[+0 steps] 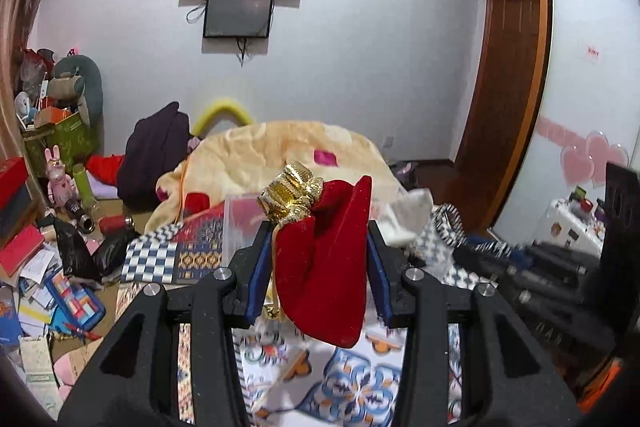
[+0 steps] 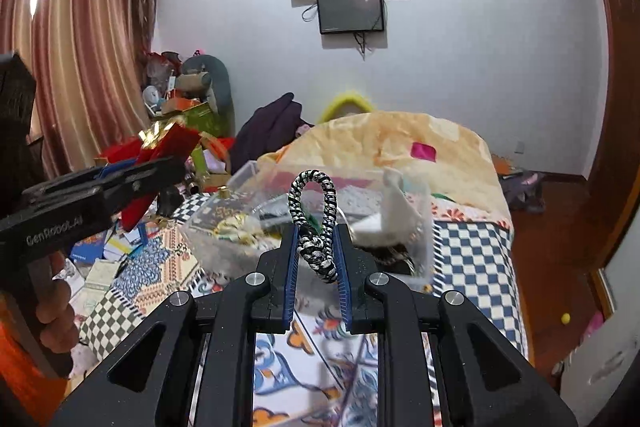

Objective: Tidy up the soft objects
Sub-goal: 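Drop the red pouch and braided cord into the clear box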

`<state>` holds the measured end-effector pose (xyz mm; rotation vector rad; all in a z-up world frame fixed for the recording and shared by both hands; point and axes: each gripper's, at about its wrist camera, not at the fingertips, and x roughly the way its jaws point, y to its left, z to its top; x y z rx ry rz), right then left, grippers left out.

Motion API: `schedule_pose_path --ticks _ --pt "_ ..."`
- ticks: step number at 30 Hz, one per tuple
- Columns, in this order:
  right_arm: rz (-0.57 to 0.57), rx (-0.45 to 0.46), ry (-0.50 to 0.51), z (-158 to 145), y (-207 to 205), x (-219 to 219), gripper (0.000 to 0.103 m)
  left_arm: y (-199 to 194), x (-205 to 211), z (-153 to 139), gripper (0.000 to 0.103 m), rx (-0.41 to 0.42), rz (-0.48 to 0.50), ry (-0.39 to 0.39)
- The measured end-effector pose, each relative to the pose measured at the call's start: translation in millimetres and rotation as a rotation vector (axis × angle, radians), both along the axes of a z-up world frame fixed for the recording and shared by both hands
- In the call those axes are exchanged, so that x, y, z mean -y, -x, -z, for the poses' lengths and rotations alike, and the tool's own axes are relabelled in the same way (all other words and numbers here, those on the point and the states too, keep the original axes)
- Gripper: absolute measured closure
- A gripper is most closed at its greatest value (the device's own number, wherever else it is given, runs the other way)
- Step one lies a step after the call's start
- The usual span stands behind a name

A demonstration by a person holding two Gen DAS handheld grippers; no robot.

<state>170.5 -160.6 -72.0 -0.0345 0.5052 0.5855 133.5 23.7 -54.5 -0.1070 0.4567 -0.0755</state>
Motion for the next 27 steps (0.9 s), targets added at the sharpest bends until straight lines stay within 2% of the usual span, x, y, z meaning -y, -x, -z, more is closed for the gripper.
schedule_pose_path --ticks 5,12,22,24,26,27 --pt "-0.006 0.004 0.010 2 -16 -15 0.087 -21 1 -2 0.060 0.003 -0.019 -0.007" --pt "0.019 -0.015 0.041 12 -41 -24 0.087 -51 0 12 0.060 -0.047 -0.034 -0.001" --pt "0.028 -0.085 0.087 33 -69 -38 0.087 -90 -3 60 0.060 -0.197 -0.052 -0.028" --pt "0.025 -0.098 0.103 38 -70 -40 0.085 -94 -4 66 0.056 -0.214 -0.050 -0.032" --pt "0.024 -0.112 0.115 43 -71 -41 0.077 -95 -5 71 0.039 -0.226 -0.055 -0.032" --pt "0.023 -0.117 0.119 44 -71 -41 0.075 -95 -6 72 0.038 -0.225 -0.065 -0.033"
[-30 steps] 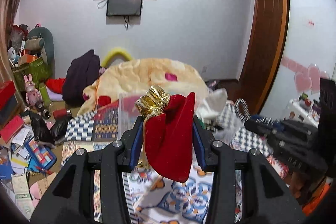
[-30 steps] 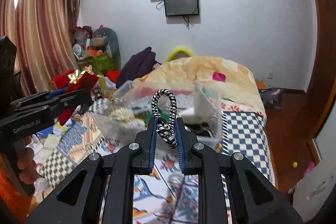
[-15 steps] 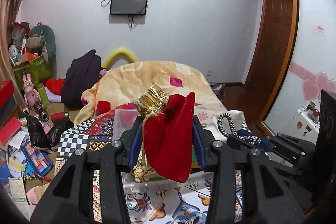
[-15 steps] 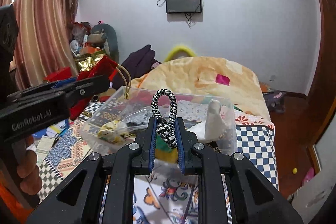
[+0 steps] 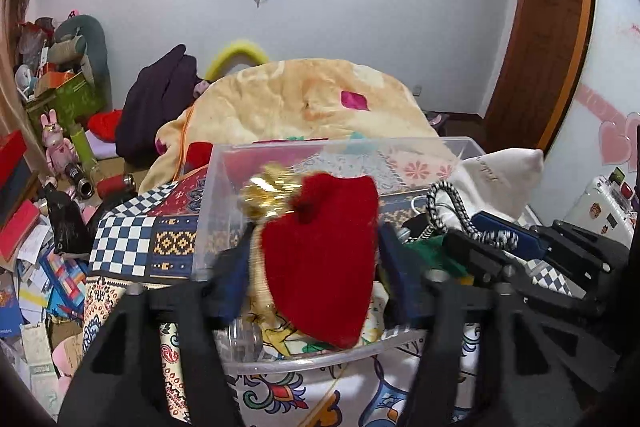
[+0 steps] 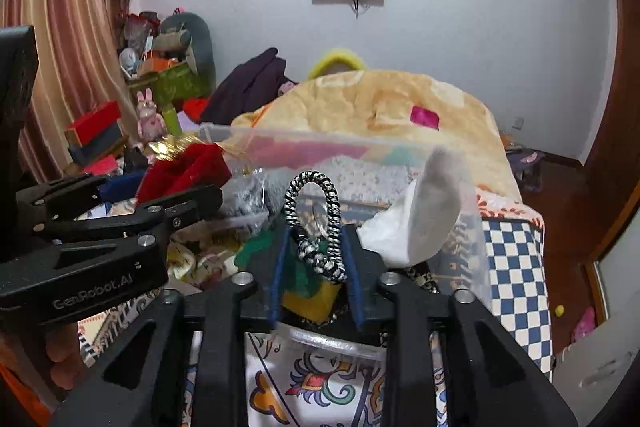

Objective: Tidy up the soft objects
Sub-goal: 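Drop the red pouch and braided cord into the clear box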

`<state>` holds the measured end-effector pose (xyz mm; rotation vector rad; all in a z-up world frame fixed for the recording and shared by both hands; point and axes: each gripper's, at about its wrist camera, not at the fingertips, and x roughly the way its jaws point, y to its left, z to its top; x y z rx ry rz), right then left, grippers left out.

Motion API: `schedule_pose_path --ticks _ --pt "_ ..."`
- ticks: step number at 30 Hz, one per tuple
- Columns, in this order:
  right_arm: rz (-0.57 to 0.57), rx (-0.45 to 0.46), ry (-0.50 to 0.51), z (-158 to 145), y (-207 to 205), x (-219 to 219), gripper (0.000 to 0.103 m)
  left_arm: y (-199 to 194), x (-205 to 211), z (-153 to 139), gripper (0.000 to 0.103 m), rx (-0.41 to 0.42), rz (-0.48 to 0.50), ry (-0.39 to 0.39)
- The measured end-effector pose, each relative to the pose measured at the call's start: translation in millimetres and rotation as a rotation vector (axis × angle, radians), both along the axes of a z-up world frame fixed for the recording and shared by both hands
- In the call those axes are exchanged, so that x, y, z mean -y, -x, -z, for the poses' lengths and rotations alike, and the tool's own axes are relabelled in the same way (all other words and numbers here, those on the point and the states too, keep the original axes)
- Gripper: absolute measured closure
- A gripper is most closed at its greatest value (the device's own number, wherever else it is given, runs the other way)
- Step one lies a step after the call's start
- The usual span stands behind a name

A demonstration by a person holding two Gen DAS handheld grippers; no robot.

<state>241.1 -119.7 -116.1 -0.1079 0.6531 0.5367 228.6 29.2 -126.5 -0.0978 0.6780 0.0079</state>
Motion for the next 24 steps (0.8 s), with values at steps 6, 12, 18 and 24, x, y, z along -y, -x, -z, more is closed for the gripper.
schedule_pose_path --ticks 6,12,18,24 --pt "-0.004 -0.019 0.002 3 4 7 0.055 2 -4 3 0.027 -0.009 0.016 0.006" --pt "-0.005 -0.005 -0.005 -4 12 16 0.043 14 -8 -4 0.022 0.002 0.037 0.039" --pt "-0.005 0.073 0.003 -29 34 25 0.043 42 -11 -32 0.021 0.089 0.050 0.058" --pt "0.009 0.177 -0.044 -66 58 41 0.043 83 -6 -77 0.021 0.231 0.061 0.044"
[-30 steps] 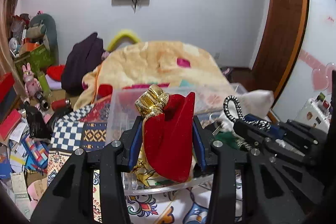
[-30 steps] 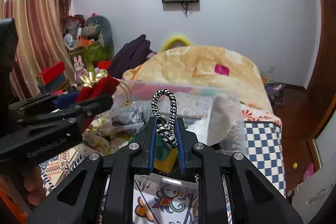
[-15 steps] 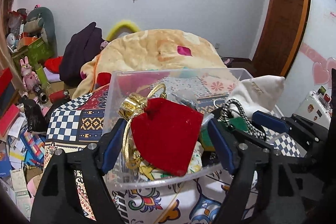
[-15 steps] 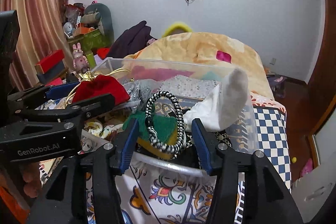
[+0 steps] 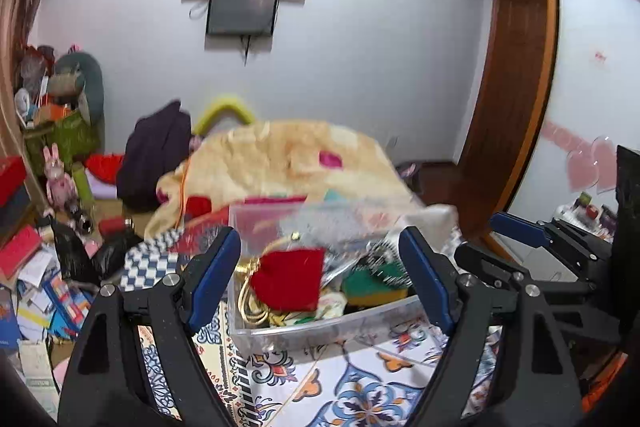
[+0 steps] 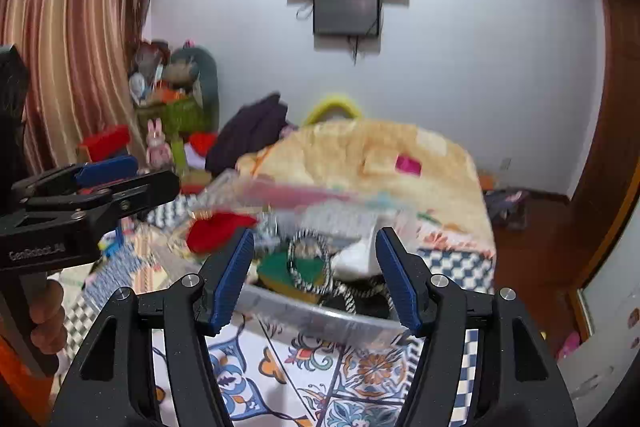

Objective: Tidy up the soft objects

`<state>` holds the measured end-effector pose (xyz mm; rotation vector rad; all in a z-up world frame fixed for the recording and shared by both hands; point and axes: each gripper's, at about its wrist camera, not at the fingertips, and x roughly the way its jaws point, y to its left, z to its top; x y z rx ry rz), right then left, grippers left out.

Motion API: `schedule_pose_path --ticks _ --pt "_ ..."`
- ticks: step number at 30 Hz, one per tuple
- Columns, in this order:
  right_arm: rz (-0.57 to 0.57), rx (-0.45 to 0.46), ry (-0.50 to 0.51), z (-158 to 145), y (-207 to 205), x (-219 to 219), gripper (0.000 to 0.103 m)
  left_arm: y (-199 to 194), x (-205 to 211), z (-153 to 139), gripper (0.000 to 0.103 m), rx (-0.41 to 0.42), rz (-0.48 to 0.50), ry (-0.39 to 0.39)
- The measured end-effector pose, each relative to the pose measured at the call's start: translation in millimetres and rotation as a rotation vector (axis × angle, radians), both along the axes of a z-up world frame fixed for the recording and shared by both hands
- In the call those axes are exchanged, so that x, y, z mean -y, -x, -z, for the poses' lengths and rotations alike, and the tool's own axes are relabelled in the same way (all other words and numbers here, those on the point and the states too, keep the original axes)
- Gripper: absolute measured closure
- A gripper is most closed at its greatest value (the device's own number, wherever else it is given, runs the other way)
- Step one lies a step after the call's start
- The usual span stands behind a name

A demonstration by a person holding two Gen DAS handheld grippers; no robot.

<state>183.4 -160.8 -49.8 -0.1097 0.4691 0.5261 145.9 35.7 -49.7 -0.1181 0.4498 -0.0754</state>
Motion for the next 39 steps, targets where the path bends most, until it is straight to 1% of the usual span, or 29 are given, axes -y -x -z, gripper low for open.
schedule_pose_path --ticks 3,5,6,9,10,14,18,20,21,27,31,39 --pt "0.008 0.054 -0.031 -20 15 8 0.043 18 2 -21 0.020 0.061 0.006 0.005" --pt "0.011 0.095 -0.060 -35 26 15 0.043 31 5 -34 0.018 0.101 0.009 0.004" --pt "0.010 0.107 -0.069 -37 30 16 0.043 36 6 -38 0.017 0.117 0.009 0.001" --pt "0.015 0.160 -0.106 -54 45 24 0.037 54 12 -52 0.015 0.171 0.006 -0.020" --pt "0.018 0.173 -0.114 -57 49 25 0.034 59 14 -55 0.014 0.187 0.005 -0.026" --pt "0.015 0.205 -0.140 -66 61 27 0.032 75 17 -66 0.006 0.230 0.012 -0.024" --pt "0.015 0.221 -0.160 -67 69 30 0.027 85 18 -70 0.004 0.248 0.014 -0.018" --pt "0.018 0.226 -0.161 -67 70 30 0.020 90 18 -71 0.002 0.257 0.013 -0.019" --pt "0.021 0.229 -0.166 -66 70 31 0.019 91 18 -72 0.002 0.261 0.011 -0.022" --pt "0.032 0.210 -0.179 -61 72 36 0.017 95 23 -69 0.001 0.256 0.017 -0.027" --pt "0.034 0.206 -0.183 -57 74 39 0.013 92 24 -67 0.001 0.251 0.012 -0.027" --pt "0.031 0.206 -0.186 -56 76 41 0.012 93 27 -64 0.001 0.239 0.017 -0.042"
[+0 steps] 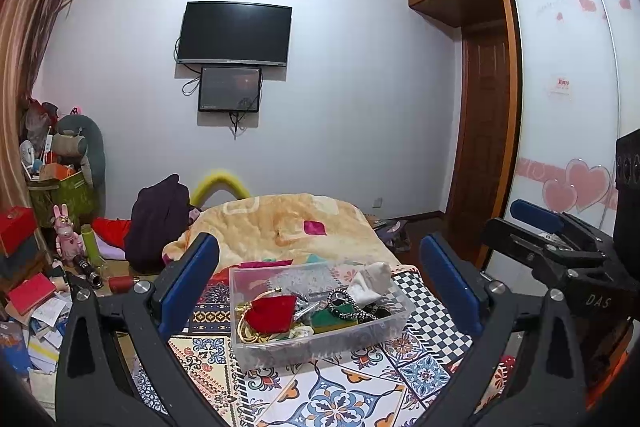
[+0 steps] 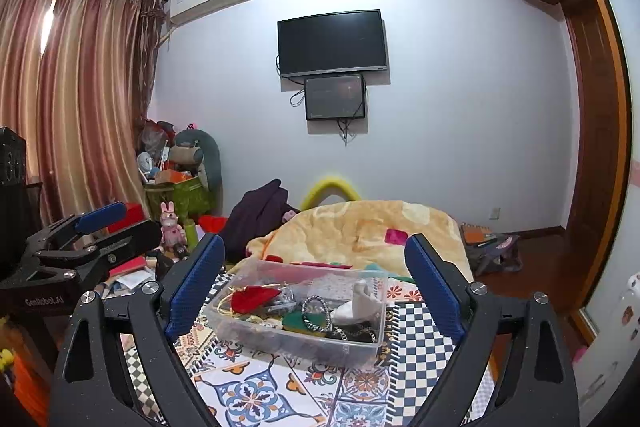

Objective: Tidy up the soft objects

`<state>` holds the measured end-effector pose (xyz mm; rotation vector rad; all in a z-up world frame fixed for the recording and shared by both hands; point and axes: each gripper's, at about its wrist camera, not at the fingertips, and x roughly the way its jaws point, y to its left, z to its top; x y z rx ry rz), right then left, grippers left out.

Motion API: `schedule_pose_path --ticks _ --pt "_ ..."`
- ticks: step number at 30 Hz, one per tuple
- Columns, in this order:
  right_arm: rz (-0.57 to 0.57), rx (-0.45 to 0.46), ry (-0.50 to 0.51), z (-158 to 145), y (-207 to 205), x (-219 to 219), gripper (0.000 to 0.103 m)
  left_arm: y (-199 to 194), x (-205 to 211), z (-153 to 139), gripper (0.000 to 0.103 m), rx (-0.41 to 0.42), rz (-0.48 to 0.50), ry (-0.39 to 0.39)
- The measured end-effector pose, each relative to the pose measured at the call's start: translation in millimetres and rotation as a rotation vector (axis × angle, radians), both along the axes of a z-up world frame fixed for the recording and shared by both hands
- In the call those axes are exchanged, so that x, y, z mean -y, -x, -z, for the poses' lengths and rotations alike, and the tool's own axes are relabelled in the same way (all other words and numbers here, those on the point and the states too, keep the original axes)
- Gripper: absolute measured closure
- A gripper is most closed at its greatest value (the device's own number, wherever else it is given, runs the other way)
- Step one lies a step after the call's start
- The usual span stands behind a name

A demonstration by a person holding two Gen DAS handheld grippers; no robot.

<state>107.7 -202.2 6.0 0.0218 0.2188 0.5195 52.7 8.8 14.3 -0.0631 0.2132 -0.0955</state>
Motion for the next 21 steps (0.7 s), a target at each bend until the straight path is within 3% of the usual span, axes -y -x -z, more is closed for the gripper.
schedule_pose_path --ticks 21 --pt "-0.002 0.012 -0.010 -0.8 4.4 5.2 0.006 3.2 1.5 2.2 0.001 -0.009 0.010 -0.004"
